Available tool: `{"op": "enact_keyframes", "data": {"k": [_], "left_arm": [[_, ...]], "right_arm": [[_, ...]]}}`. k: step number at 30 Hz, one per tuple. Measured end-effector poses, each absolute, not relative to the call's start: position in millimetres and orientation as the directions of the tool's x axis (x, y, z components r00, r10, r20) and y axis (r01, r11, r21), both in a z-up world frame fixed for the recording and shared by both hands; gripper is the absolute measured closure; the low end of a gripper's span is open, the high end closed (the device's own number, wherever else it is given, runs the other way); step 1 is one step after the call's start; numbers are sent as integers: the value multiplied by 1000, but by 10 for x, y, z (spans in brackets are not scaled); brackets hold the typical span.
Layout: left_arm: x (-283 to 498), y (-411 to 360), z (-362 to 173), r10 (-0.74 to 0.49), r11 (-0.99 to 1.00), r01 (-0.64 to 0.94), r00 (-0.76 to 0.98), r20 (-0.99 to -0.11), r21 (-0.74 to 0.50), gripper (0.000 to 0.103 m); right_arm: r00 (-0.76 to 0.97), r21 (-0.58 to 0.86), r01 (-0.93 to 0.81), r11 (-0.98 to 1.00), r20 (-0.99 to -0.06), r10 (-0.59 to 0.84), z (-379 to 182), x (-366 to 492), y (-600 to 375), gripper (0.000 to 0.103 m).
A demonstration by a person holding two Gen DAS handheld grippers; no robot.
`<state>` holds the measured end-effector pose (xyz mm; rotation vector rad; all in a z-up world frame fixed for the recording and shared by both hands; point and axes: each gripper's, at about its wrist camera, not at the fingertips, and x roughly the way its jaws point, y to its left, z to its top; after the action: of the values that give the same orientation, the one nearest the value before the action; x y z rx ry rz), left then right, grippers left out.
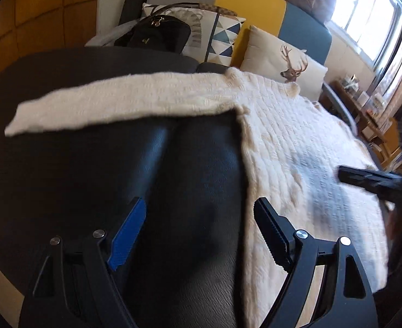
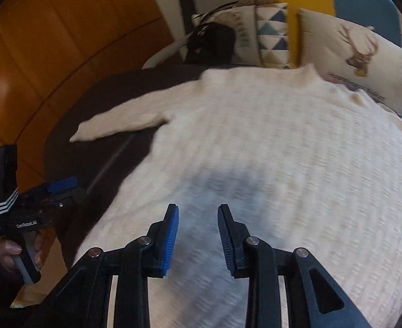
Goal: Fold clothes
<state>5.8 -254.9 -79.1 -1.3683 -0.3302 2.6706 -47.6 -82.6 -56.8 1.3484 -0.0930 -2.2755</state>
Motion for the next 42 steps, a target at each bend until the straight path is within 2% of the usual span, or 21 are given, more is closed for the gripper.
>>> {"op": "enact_keyframes", "data": {"k": [3, 7, 11, 15, 18, 20, 22, 24, 27, 30, 33, 34, 36, 38, 40, 42], "left_arm": [[211, -2553, -819, 220, -966, -19, -582, -783, -257, 18], [200, -2562, -770, 285, -948, -53, -587, -758, -315, 18], [-37, -2316, -663, 297, -951, -115, -598, -745, -287, 18], [-270, -1928, -660, 286, -957, -207, -567, -772, -202, 18], [-252, -1598, -686, 258, -947, -308, -567, -782, -88, 18], [-164, -1380, -796, 195, -928, -370, -559, -806, 32, 18], [-142, -1269, -1002, 121, -908, -401, -523, -844, 119, 18], [-129, -1432, -1052, 163, -930, -366, -518, -840, 45, 14], [-160, -1756, -1000, 169, -962, -269, -488, -856, -37, 12], [-34, -1936, -773, 197, -974, -203, -529, -825, -103, 14], [200, -1863, -545, 294, -951, -253, -560, -775, -178, 14], [296, -1760, -516, 324, -938, -293, -550, -769, -186, 14], [455, -1467, -612, 299, -918, -385, -516, -803, -94, 13], [520, -1320, -934, 192, -906, -423, -449, -873, 18, 14], [586, -1456, -998, 189, -909, -415, -471, -861, 28, 13], [549, -1648, -1003, 212, -923, -382, -422, -881, -39, 13]], "right_arm": [[-238, 263, 444, -857, -887, -395, -871, -377, -1282, 71], [-295, 99, 574, -813, -901, -318, -800, 57, -1467, 71], [-331, 239, 420, -875, -858, -394, -661, 137, -1059, 71], [-399, 133, 325, -936, -878, -263, -576, 508, -652, 71], [-373, 56, 220, -974, -918, -137, -680, 731, -261, 73], [-316, 12, 156, -988, -947, -62, -808, 869, -21, 74], [-323, 28, 125, -992, -944, -67, -802, 1025, 181, 75], [-304, -17, 77, -997, -953, -8, -801, 1130, 385, 75], [-293, 82, 7, -997, -953, -81, -731, 1241, 643, 75], [-370, 89, -4, -996, -925, -81, -546, 1324, 729, 74], [-345, 60, -73, -995, -938, -31, -639, 1365, 824, 74], [-275, 83, -82, -993, -960, -57, -777, 1399, 873, 74], [-267, 150, -89, -985, -956, -121, -832, 1571, 963, 71], [-278, 220, -75, -973, -941, -191, -813, 1670, 972, 70], [-271, 278, -54, -959, -928, -254, -789, 1719, 1010, 71], [-319, 283, -100, -954, -917, -239, -706, 1719, 1194, 73]]}}
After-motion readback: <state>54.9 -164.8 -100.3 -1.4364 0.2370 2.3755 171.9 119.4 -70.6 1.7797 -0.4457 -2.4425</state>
